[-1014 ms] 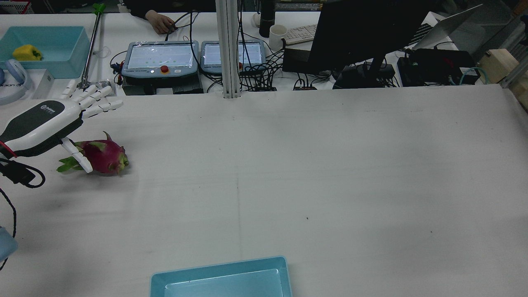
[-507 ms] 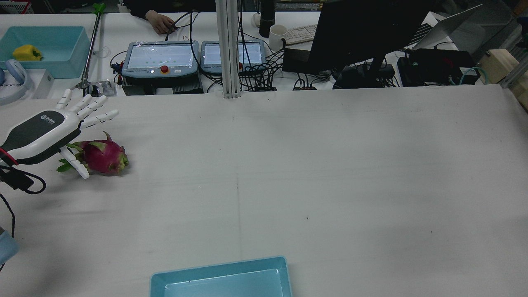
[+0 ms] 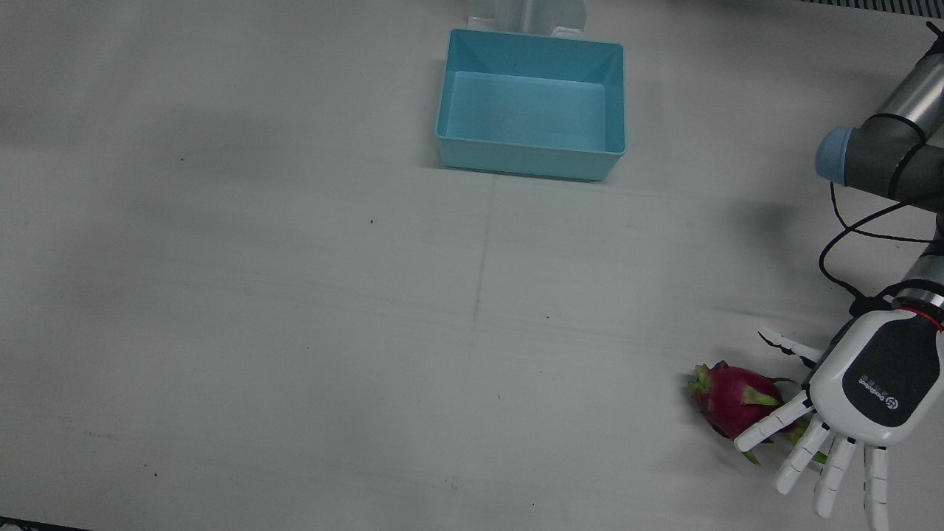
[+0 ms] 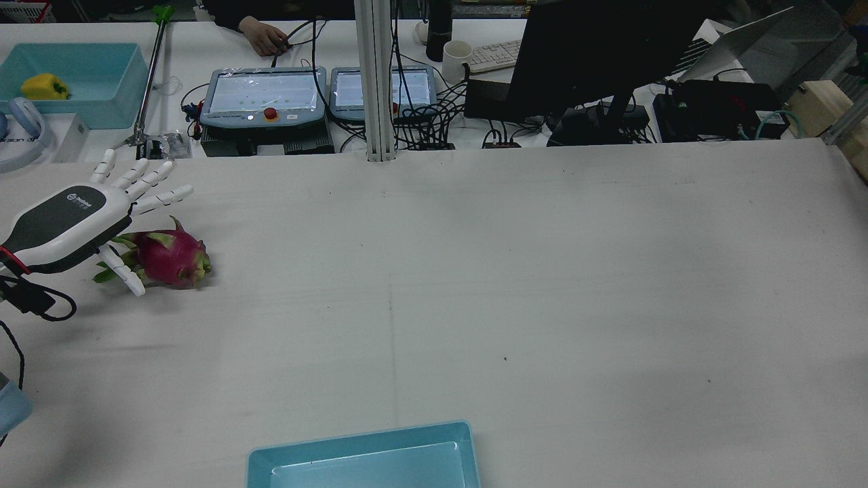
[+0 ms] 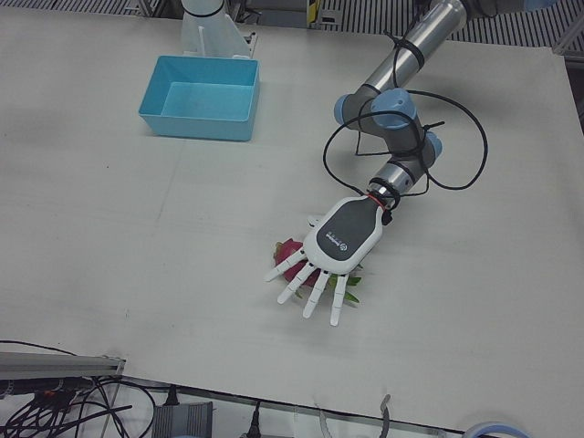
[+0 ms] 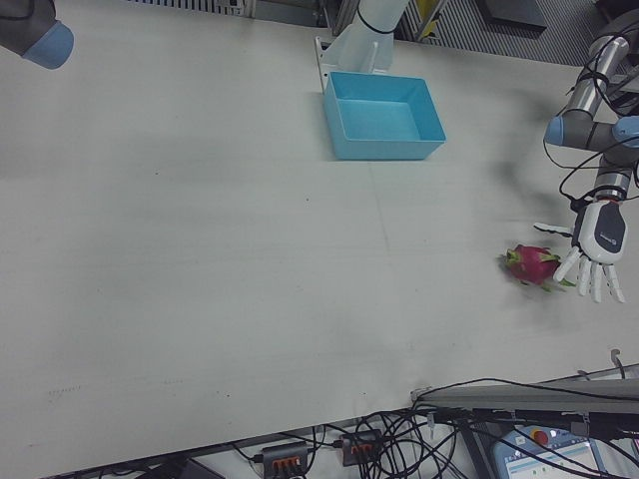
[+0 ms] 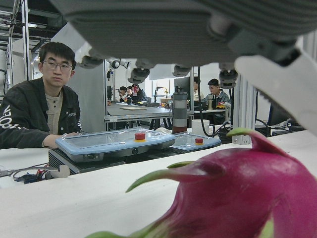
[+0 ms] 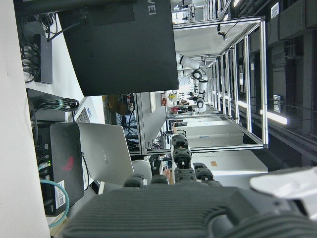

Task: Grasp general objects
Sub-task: 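Move the left hand down beside the pink dragon fruit, then close the left hand's fingers around the dragon fruit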

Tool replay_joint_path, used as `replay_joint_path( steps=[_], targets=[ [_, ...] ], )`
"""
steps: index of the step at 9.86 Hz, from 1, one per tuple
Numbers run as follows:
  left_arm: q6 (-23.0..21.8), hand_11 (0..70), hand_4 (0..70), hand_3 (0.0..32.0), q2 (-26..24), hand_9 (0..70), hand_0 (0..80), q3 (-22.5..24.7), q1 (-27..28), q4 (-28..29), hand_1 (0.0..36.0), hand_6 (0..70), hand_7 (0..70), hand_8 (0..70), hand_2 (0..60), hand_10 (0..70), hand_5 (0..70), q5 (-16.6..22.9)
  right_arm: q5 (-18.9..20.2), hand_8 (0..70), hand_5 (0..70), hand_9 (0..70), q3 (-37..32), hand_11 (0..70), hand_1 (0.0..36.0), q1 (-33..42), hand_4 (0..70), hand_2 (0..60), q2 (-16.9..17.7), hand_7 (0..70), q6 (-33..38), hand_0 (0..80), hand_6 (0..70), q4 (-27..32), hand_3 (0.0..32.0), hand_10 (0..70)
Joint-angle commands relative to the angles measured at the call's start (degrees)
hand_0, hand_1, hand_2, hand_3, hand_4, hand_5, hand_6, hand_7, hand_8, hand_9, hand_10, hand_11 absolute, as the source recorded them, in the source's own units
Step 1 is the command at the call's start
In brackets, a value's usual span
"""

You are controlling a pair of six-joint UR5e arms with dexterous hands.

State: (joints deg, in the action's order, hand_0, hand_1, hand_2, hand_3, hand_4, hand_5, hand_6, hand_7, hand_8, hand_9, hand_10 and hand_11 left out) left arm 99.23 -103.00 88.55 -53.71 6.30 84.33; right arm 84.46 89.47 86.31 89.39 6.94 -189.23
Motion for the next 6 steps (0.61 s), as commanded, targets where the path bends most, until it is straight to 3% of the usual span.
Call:
replay_joint_path(
  steps=[1, 3, 6],
  targets=[
    [1.49, 0.0, 0.0, 32.0, -0.01, 0.0, 43.1, -0.91, 0.8, 0.46, 4.6, 0.0, 1.8, 10.1, 0.0, 0.0, 3.2, -1.97, 0.0, 0.0, 0.0, 0.0, 0.0, 0.0, 0.0, 0.0, 0.0, 0.0, 0.0, 0.0, 0.0, 0.0, 0.0, 0.0, 0.0, 0.0],
    [1.5, 0.0, 0.0, 32.0, -0.18, 0.0, 45.4, -3.72, 2.3, 2.39, 6.1, 0.0, 1.8, 10.1, 0.0, 0.0, 4.0, -2.07, 0.0, 0.0, 0.0, 0.0, 0.0, 0.0, 0.0, -0.09, 0.0, 0.0, 0.0, 0.0, 0.0, 0.0, 0.0, 0.0, 0.0, 0.0],
    [1.5, 0.0, 0.0, 32.0, -0.36, 0.0, 45.5, -4.35, 2.3, 3.1, 6.2, 0.0, 1.7, 10.2, 0.0, 0.0, 3.9, -2.07, 0.0, 0.0, 0.0, 0.0, 0.0, 0.0, 0.0, 0.0, 0.0, 0.0, 0.0, 0.0, 0.0, 0.0, 0.0, 0.0, 0.0, 0.0]
  ],
)
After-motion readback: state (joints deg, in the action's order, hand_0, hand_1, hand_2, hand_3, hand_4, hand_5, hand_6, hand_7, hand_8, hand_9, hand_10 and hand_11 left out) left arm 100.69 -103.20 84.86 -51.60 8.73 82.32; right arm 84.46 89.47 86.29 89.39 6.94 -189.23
